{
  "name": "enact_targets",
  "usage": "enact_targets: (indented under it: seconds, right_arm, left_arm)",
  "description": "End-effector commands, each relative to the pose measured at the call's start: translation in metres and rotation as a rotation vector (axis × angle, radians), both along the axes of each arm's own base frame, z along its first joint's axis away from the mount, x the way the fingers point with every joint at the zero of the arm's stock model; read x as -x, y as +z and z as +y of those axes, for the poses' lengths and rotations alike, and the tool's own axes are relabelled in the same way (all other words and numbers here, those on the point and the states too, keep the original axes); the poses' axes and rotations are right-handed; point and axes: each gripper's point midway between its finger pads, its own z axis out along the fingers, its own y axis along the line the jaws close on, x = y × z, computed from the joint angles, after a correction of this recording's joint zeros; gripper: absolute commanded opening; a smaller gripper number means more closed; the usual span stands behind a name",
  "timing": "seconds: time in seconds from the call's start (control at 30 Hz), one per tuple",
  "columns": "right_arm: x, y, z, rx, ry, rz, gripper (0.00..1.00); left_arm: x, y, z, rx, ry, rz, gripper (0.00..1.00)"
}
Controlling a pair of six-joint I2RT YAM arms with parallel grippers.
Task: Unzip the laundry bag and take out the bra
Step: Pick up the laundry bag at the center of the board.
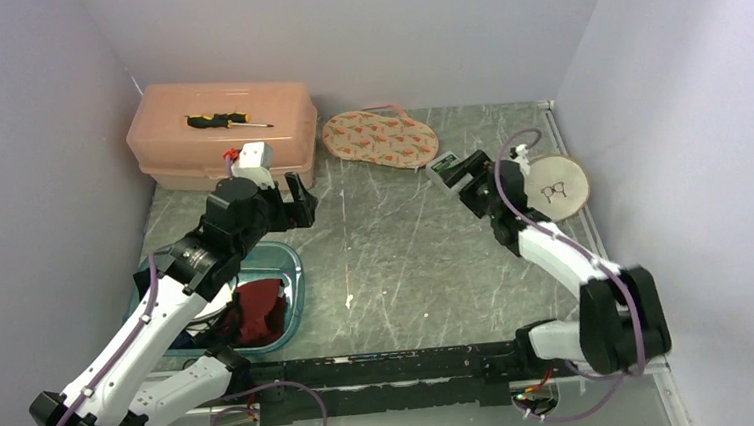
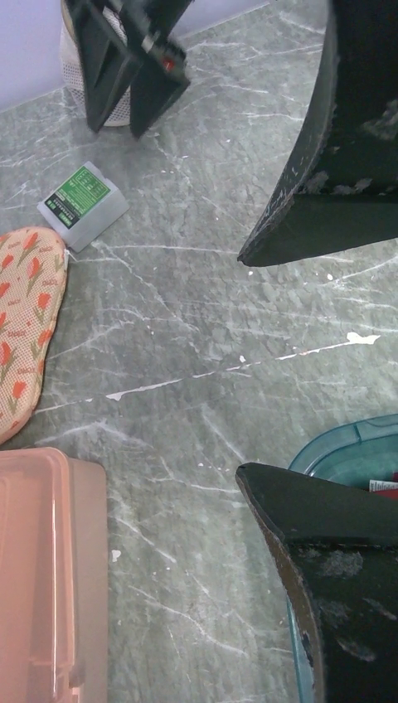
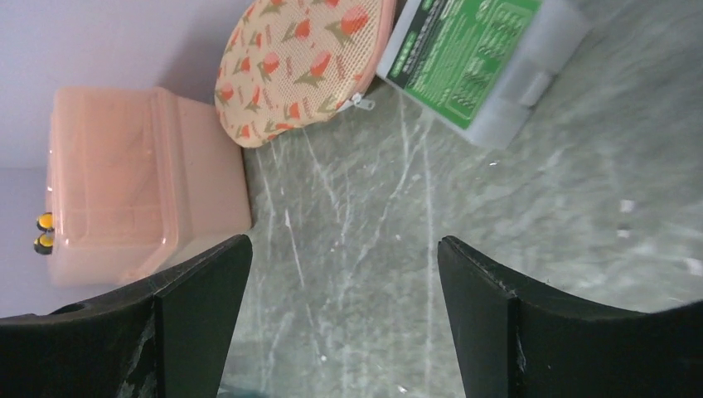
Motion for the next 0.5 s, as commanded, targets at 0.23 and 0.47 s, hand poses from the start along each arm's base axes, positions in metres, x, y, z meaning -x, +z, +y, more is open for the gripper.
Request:
enact_targets:
  seconds: [0.23,0.47]
  right_arm:
    - [-0.084,0.003,0.089,-0.278,-0.070,0.042,0.87]
    - [-0.112,-0.036,0.109,-0.350,-0.229,0.127,0.86]
  left_arm:
    - [-0.007,0.004,0.019,0.020,0.157,-0.002,0.94]
    - [-0.005,0.004,0.026,0.040,0.206,-0.017,0.94]
